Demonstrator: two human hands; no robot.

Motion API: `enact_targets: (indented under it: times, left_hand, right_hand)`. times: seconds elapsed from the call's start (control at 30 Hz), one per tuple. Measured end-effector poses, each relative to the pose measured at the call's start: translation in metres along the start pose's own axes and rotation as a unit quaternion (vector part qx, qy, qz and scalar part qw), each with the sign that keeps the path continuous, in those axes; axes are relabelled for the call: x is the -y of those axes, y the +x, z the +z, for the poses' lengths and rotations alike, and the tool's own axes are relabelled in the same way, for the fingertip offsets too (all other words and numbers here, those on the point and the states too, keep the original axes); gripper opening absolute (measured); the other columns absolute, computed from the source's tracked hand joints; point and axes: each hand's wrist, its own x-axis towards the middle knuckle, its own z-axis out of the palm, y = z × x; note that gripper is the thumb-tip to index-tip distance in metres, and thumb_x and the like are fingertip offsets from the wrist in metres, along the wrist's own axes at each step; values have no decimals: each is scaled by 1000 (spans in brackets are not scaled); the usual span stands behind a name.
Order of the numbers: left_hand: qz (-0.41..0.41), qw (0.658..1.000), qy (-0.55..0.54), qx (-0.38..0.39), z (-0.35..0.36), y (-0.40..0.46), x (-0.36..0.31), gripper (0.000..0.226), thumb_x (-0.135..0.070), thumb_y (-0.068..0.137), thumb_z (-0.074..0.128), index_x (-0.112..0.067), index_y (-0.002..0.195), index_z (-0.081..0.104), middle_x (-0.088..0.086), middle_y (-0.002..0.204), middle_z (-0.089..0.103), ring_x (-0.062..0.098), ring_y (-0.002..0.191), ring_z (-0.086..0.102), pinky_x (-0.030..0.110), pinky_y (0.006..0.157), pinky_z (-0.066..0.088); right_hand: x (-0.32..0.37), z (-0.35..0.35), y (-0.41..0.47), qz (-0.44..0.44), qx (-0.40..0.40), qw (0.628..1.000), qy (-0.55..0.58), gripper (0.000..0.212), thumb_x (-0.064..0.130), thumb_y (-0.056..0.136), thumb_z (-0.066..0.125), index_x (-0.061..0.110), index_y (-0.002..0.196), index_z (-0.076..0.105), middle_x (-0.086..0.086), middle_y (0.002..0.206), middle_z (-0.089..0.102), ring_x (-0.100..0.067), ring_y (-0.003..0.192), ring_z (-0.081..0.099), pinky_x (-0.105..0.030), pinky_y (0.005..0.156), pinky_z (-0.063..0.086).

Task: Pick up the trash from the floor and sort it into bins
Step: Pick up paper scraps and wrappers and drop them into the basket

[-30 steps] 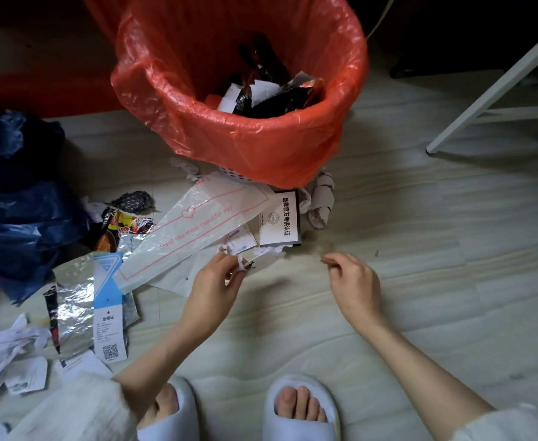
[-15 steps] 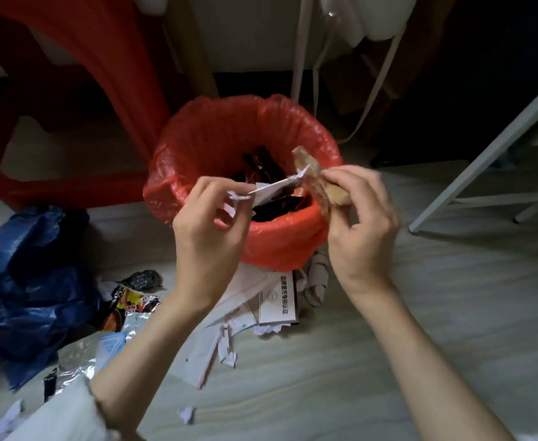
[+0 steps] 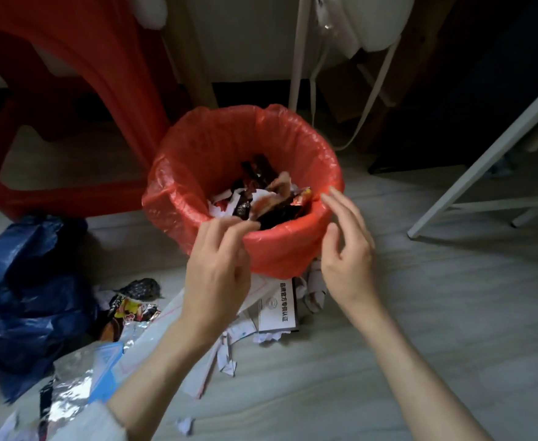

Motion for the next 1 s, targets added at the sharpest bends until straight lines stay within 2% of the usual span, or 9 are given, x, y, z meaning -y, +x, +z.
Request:
enact_targets:
  times: [0.1,0.2,0.3,0.47,0.6,0.63,0.77,0.87,1.0]
  left_hand:
    - [78,990,-4,119,20,-51,2,32,6,75,47,-11,101,55,9,93,59,25,82,50,31,69,41]
    - [141,932,69,326,48,-99,24,38,-6,66,65,-20,100,56,1,92,60,19,80,51,27,63,40]
    - [133,874,147,443,68,-124,42,56,-23,60,81,-22,112,60,4,106,64,20,84,63,27,61,52]
    - [95,853,137,494,89,-139,41,82,-23,69,74,-14,139,32,20,138,47,36,124,49,42,92,48]
    - [75,788,170,587,84,-150,49,65,-29,97,38,-21,149,0,17,156,-7,35,144,-2,45,116,8]
    - [71,783,170,595,80,-152,52,62,-30,98,36,-22,149,2,16,156,-7,35,144,-1,45,116,8]
    - [81,808,162,561,66,-168,59,47,-29,83,45,-21,129,48,15,135,52,34,119,54,46,91,49]
    - [84,845,132,512,55,-184,51,31,-33,86,40,-20,110,56,5,116,62,27,101,62,39,86,47]
    - [4,866,123,485,53,-184,43,25,-40,78,44,-21,90,54,-1,87,57,23,74,59,31,72,38]
  right_hand:
    - [-35,-1,-35,74,-45,996,-25,34,1,87,39,-3,113,61,-10,113,60,-14,109,53,-15,98,37]
    - [-87,13,-77,167,80,979,-87,36,3,82,44,-2,113,61,-19,111,60,-34,106,58,-27,93,39]
    - [-122,24,-113,181,210,949,-147,43,17,81,41,-1,114,63,-28,113,60,-45,103,60,-44,88,50]
    - [-145,43,-96,104,282,930,-212,36,26,85,43,19,118,56,-22,117,60,-44,109,56,-46,86,51]
    - [-147,60,-86,118,376,872,-290,41,33,91,50,22,131,52,-14,148,33,-34,139,26,-48,98,44]
    - [-144,62,-92,119,375,873,-289,37,30,90,54,20,126,58,-14,149,32,-35,139,26,-48,97,45]
    - [-143,58,-132,83,316,906,-270,30,7,68,75,14,98,74,-22,122,60,-45,110,57,-49,81,56]
    - [-137,45,-166,60,312,920,-231,38,-4,58,78,12,92,74,-19,120,62,-37,113,58,-38,89,53]
    - [-136,24,-199,17,303,931,-204,24,-10,61,68,4,80,71,-20,122,60,-28,121,47,-33,99,39]
